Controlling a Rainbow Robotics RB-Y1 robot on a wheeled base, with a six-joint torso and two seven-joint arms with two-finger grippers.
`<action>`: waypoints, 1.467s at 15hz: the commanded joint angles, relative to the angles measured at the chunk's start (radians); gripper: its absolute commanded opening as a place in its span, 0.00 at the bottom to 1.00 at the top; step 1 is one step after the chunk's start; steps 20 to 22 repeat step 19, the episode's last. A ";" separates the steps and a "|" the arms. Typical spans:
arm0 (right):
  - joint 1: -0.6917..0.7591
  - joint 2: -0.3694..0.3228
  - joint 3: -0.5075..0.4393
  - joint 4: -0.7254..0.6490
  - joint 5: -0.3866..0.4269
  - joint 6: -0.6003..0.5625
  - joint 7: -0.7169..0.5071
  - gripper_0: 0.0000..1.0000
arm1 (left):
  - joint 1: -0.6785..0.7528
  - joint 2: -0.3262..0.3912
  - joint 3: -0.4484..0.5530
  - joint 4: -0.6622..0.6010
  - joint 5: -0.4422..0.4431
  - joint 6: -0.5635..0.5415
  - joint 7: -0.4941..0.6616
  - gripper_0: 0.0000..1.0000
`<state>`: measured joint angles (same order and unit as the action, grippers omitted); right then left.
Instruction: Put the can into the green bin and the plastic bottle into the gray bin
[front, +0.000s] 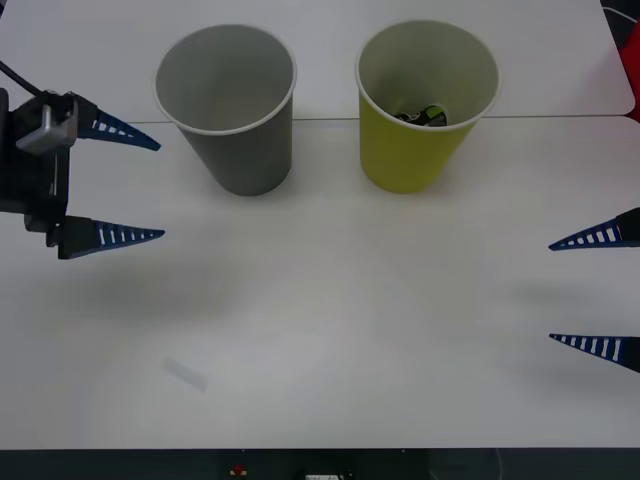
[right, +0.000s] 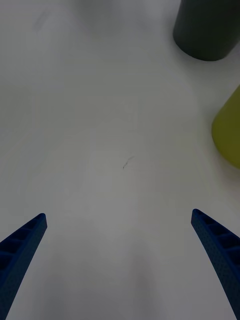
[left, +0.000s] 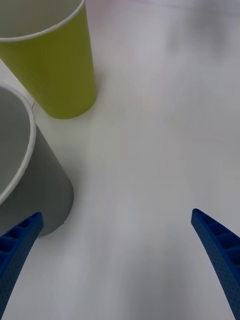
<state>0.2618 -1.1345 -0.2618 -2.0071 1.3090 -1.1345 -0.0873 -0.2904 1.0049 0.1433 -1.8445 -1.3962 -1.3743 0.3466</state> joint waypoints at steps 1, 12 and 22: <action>0.000 0.000 0.000 0.000 0.000 0.000 0.000 1.00 | 0.111 0.047 0.047 0.001 0.034 0.015 -0.094 1.00; 0.000 0.000 0.000 0.000 0.000 0.000 0.000 1.00 | 0.447 0.112 0.156 -0.050 0.200 0.072 -0.258 1.00; 0.000 0.000 0.000 0.000 0.000 0.000 0.000 1.00 | 0.462 0.112 0.173 -0.048 0.203 0.073 -0.275 1.00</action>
